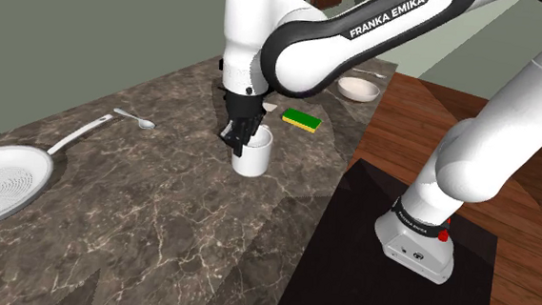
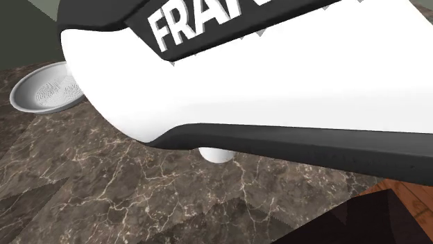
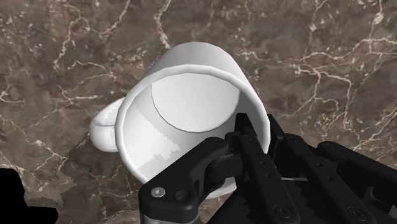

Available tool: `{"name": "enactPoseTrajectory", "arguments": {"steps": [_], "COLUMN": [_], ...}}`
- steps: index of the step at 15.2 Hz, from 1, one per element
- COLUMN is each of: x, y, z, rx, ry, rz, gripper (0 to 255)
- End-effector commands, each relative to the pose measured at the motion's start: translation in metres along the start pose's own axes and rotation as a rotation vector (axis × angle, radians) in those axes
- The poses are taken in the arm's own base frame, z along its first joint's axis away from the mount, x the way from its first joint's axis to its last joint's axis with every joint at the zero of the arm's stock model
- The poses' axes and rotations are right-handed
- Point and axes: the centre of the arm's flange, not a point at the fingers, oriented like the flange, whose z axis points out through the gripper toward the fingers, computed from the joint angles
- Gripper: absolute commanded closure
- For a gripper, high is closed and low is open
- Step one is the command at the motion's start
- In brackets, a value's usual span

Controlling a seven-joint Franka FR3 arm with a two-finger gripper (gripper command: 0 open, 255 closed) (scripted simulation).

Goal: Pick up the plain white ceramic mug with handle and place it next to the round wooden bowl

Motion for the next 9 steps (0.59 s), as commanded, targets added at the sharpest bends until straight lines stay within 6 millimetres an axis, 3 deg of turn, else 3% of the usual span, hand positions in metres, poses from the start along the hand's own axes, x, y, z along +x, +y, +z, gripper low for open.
{"name": "enactPoseTrajectory", "arguments": {"steps": [1, 9], "x": [0.001, 0.003], "y": [-0.001, -0.001], "z": [-0.011, -0.053], "rx": [0.0, 0.0], "ry": [0.0, 0.0], "rz": [0.0, 0.0], "gripper": [255, 255]}}
